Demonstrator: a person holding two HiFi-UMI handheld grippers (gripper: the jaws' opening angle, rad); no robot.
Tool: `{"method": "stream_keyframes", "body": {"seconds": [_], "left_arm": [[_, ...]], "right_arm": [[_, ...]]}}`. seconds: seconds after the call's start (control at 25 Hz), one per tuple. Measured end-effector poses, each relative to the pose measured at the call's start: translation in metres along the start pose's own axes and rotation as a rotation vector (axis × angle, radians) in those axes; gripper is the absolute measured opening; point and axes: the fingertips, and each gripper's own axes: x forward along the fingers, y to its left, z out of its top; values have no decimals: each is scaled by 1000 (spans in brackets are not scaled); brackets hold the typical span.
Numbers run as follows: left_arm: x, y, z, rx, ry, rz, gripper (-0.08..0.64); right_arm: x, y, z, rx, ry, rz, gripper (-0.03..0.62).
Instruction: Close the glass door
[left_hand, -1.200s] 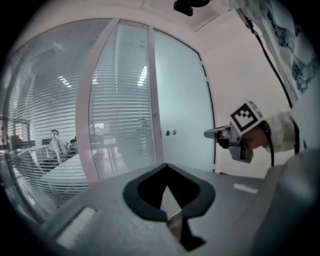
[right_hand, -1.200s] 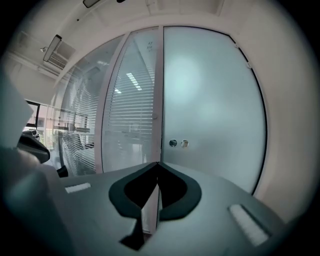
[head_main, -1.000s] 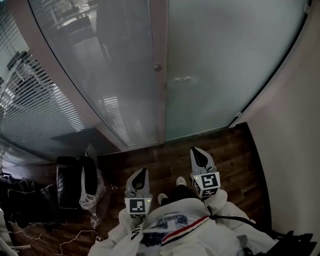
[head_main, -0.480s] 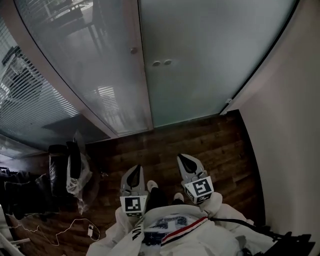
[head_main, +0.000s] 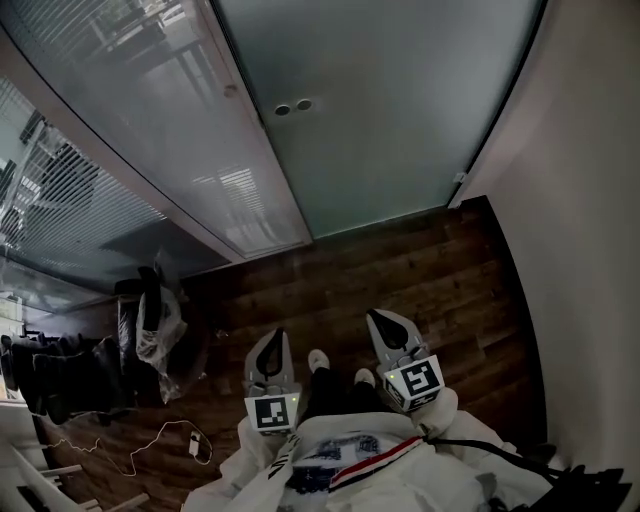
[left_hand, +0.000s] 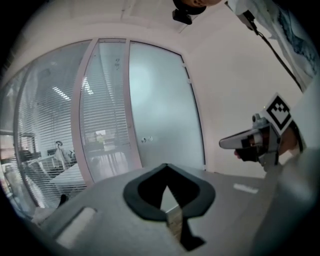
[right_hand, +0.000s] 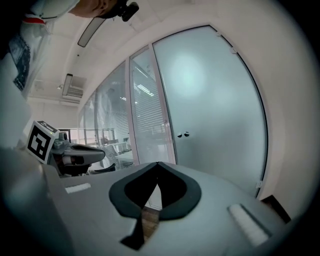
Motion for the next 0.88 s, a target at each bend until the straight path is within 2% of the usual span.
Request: {"method": "stream_keyframes", "body": {"seconds": [0.2, 0.44, 0.88], "left_arm": [[-5, -19, 9, 38, 9, -39, 2], [-8, -32, 20, 47, 27, -62, 2], [-8, -32, 32, 44, -38, -66, 2]], "right_arm": [[-13, -6, 8, -6, -35, -12, 5], [-22, -1, 21, -5, -52, -16, 5], [-21, 11, 31, -36, -63, -12, 5]]}}
